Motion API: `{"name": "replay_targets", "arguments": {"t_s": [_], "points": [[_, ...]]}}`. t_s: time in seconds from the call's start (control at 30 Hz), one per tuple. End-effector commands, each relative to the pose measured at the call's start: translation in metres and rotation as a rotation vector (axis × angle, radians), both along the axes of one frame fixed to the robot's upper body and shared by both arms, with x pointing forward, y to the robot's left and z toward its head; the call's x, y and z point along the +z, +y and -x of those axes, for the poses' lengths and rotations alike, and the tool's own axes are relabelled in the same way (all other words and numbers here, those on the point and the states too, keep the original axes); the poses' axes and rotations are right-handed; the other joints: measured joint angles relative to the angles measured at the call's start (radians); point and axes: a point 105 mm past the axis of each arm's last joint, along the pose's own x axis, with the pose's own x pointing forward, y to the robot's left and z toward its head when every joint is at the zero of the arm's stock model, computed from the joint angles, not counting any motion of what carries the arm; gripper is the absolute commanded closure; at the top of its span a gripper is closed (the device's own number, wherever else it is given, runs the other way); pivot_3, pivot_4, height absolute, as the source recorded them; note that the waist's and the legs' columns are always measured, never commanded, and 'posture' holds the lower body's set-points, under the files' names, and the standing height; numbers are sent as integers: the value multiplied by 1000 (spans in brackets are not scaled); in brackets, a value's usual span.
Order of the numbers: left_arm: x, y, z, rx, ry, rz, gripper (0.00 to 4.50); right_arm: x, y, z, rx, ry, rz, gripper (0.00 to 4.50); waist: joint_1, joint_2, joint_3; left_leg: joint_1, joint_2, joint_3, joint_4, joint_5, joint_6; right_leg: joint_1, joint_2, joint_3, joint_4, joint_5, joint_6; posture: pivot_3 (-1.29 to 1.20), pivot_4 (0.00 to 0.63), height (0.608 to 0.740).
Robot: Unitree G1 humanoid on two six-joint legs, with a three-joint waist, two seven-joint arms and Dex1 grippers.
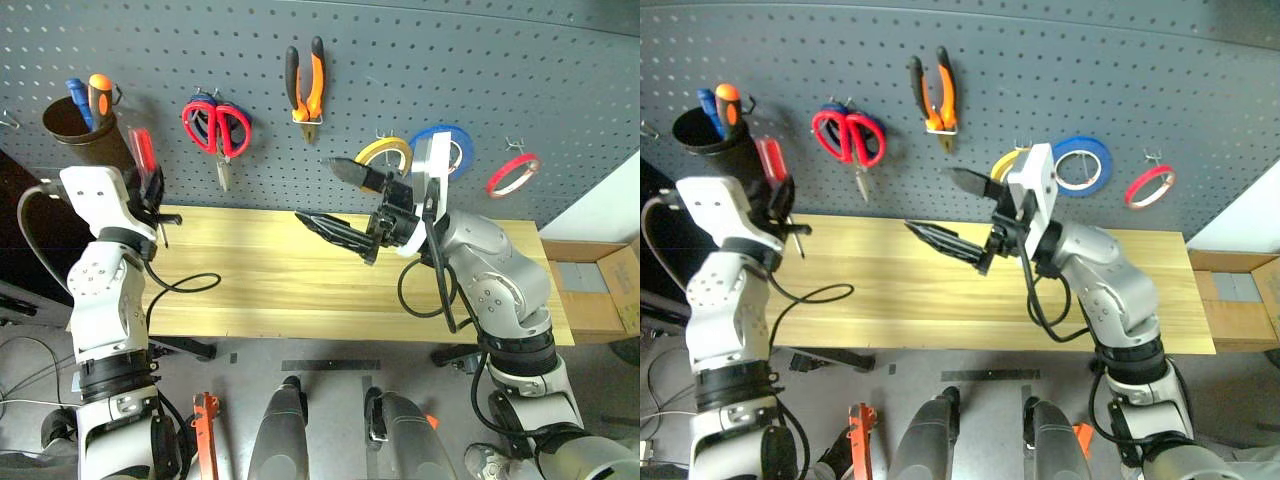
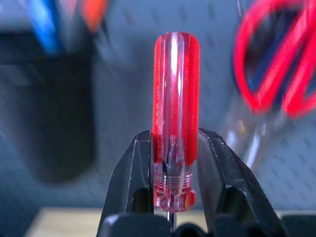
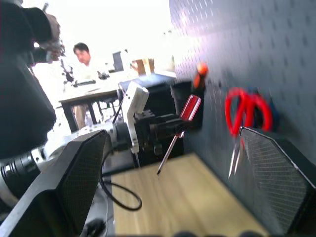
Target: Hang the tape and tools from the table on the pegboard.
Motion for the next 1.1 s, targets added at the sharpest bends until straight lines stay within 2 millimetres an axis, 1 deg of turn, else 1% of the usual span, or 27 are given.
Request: {"name": "replay_targets", "arguments": {"t_s": [0.03, 0.17, 0.23, 0.33, 0.47, 0.53, 0.6, 0.8, 0.97, 1.1], "points": [[36, 1, 10, 12, -147, -58, 3644, 14, -1, 3, 6, -62, -46, 0, 5, -1, -1, 0, 0, 0, 0, 0, 0, 0, 0, 0, 0, 0, 0, 234, 222, 740], [58, -9, 12, -33, -216, -58, 3644, 10, 2, -1, -2, -80, -12, 0, 20, -2, -3, 0, 0, 0, 0, 0, 0, 0, 0, 0, 0, 0, 0, 240, 212, 740], [71, -5, 14, -29, -257, -33, 3644, 4, 3, -3, -8, -81, 19, 0, 26, -3, -4, 0, 0, 0, 0, 0, -1, 0, 0, 0, 0, 1, 0, 243, 208, 740], [86, 0, 15, -21, -289, -30, 3644, -3, 4, -5, -8, -79, 42, 0, 29, -4, -5, 0, 0, 0, 1, 0, -1, 0, 1, -1, 1, 1, 0, 247, 200, 740], [111, 7, 15, -16, -351, -22, 3644, -6, 5, -6, -11, -80, 49, 0, 30, -4, -6, 0, 0, 0, 1, 0, -1, 0, 2, -1, 1, 2, -1, 242, 189, 740], [127, 8, 14, -27, -389, -9, 3644, -7, 5, -7, -13, -80, 53, 0, 30, -6, -7, 0, 0, 0, 1, 1, -2, 0, 2, -1, 1, 2, -1, 242, 189, 740], [139, 6, 13, -45, -419, 1, 3644, -7, 4, -7, -15, -81, 53, 0, 30, -8, -8, 0, 0, -1, 1, 2, -3, 0, 2, -2, 1, 2, -1, 242, 189, 740], [155, 12, 3, -49, -453, -8, 3644, -6, 4, -9, -26, -88, 50, 0, 29, -10, -17, 0, 0, -1, 4, 2, -4, 1, 2, -2, 2, 4, -4, 229, 168, 740], [172, 16, 4, -42, -493, -35, 3644, -7, 2, -10, -42, -91, 54, 0, 28, -13, -20, 0, 1, -1, 7, 2, -4, 2, 3, -2, 5, 5, -4, 219, 164, 740], [174, 21, 3, -24, -497, -52, 3644, -6, 2, -10, -49, -94, 53, 0, 28, -13, -23, -1, 1, -1, 10, 2, -4, 2, 3, -2, 4, 7, -3, 216, 162, 740]]}}
